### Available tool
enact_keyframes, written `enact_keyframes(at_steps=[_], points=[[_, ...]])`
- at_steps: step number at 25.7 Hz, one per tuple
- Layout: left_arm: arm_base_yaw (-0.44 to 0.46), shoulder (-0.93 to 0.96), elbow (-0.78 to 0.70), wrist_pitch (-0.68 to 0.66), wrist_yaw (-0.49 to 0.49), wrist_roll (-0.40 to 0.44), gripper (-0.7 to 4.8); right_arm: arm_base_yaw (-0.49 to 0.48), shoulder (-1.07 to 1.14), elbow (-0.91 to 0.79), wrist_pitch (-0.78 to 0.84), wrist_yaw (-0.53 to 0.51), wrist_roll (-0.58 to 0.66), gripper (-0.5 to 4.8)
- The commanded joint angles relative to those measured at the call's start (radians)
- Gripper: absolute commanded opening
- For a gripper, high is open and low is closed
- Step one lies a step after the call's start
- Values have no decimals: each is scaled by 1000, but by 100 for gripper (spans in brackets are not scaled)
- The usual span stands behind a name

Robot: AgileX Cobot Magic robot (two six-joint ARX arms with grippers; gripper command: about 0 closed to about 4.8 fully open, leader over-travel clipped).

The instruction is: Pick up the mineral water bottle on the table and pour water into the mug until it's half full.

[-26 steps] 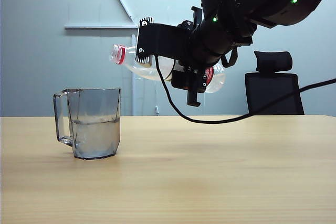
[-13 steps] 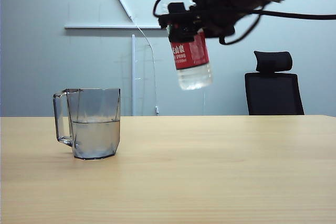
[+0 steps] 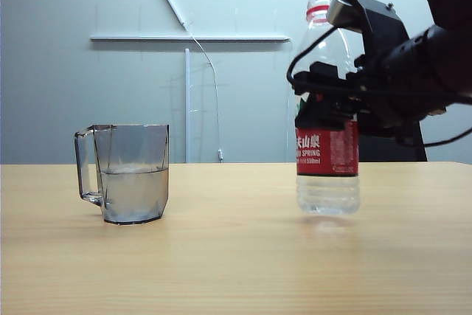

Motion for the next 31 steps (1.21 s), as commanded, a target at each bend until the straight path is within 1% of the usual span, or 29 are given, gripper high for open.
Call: enact_keyframes(at_steps=[1, 3, 4, 7, 8, 13, 14, 15, 16, 22, 26, 31], points=[[5, 0, 2, 6, 4, -3, -2, 2, -6, -27, 101, 28, 2, 256], [5, 0, 2, 6, 4, -3, -2, 1, -6, -39, 97, 45, -8, 257], [5, 0, 2, 6, 4, -3, -2, 1, -6, -47, 96, 45, -9, 278], [5, 0, 2, 5, 4, -3, -2, 1, -6, -52, 96, 45, -8, 369], [5, 0, 2, 6, 4, -3, -2, 1, -7, -54, 96, 45, -8, 389], [5, 0, 2, 6, 4, -3, -2, 2, -11, -70, 96, 44, -7, 392], [5, 0, 2, 6, 4, -3, -2, 3, -14, -76, 97, 44, -7, 400], [5, 0, 2, 6, 4, -3, -2, 5, -22, -84, 96, 45, -4, 423], [5, 0, 2, 6, 4, -3, -2, 5, -38, -100, 96, 45, -3, 459], [5, 0, 2, 6, 4, -3, -2, 5, -147, -182, 96, 45, -2, 463], [4, 0, 2, 6, 4, -3, -2, 18, -282, -274, 83, 45, 8, 463], [4, 0, 2, 6, 4, -3, -2, 29, -391, -315, 11, 42, 24, 463]])
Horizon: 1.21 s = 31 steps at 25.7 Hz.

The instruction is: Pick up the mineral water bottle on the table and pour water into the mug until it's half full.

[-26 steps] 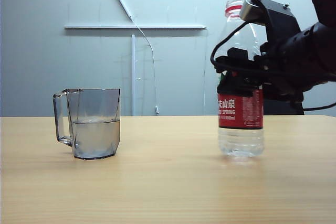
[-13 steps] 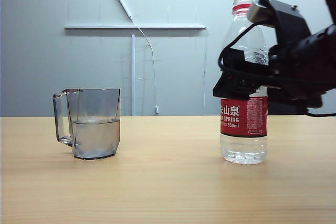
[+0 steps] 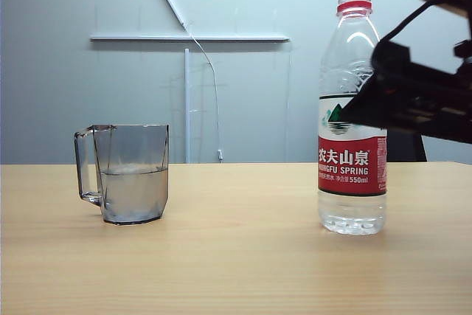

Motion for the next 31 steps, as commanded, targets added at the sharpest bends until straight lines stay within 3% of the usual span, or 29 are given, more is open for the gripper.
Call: enact_keyframes(at_steps=[1, 10, 16, 18, 19, 21, 25, 27, 31], points=[[0, 0, 3, 6, 4, -3, -2, 12, -56, -9, -42, 0, 21, 463], [1, 0, 3, 6, 4, -3, -2, 95, -259, -10, -192, 53, 29, 454], [0, 0, 3, 6, 4, -3, -2, 140, -517, -6, -356, 69, 54, 262], [0, 0, 3, 6, 4, -3, -2, 151, -617, -6, -418, 69, 54, 152], [0, 0, 3, 6, 4, -3, -2, 158, -701, -6, -475, 70, 54, 61], [0, 0, 3, 5, 4, -3, -2, 161, -871, -6, -610, 82, 54, -5], [0, 0, 3, 6, 4, -3, -2, 159, -1051, -6, -777, 177, 53, -6], [0, 0, 3, 4, 3, -3, -2, 154, -1055, -5, -781, 225, 50, -6], [0, 0, 3, -1, 3, -3, -2, 154, -1040, -5, -779, 222, 50, -3]])
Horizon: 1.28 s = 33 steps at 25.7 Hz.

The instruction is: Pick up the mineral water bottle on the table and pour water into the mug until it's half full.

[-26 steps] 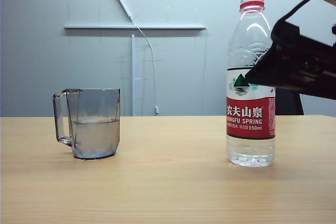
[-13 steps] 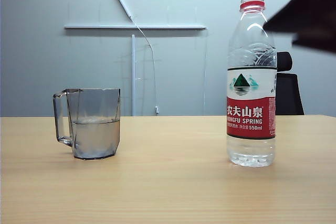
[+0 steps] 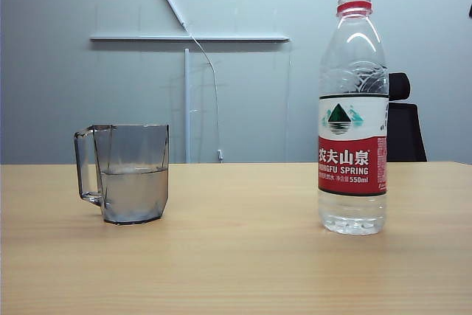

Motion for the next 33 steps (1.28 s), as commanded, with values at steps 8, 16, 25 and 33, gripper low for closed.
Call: enact_keyframes(at_steps=[8, 16, 25, 33], points=[[2, 0, 3, 2, 0, -3, -2, 5, -5, 4, -14, -2, 0, 20], [2, 0, 3, 2, 0, -3, -2, 3, -5, 4, -25, 2, -49, 20], [2, 0, 3, 2, 1, -3, -2, -191, -6, -35, -24, -70, -167, 20], [2, 0, 3, 2, 0, -3, -2, -585, -6, -58, -8, -418, -165, 20]])
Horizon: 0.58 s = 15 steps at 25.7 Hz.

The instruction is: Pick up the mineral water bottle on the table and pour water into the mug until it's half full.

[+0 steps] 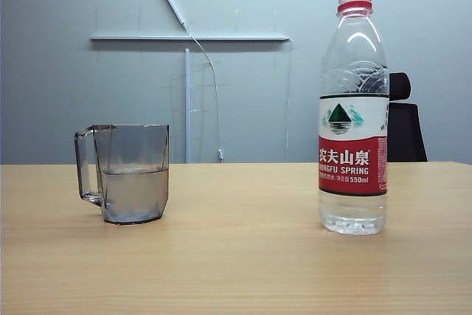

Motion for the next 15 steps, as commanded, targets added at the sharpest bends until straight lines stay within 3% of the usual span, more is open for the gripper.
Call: enact_keyframes(at_steps=[1, 6, 15], points=[[0, 0, 2, 10, 4, -3, -2, -98, 1, -5, 25, -116, 0, 20], [0, 0, 2, 10, 4, -3, -2, -172, -8, -5, 27, -124, 0, 20], [0, 0, 2, 10, 4, -3, -2, -207, -8, -5, 33, -120, 0, 20]])
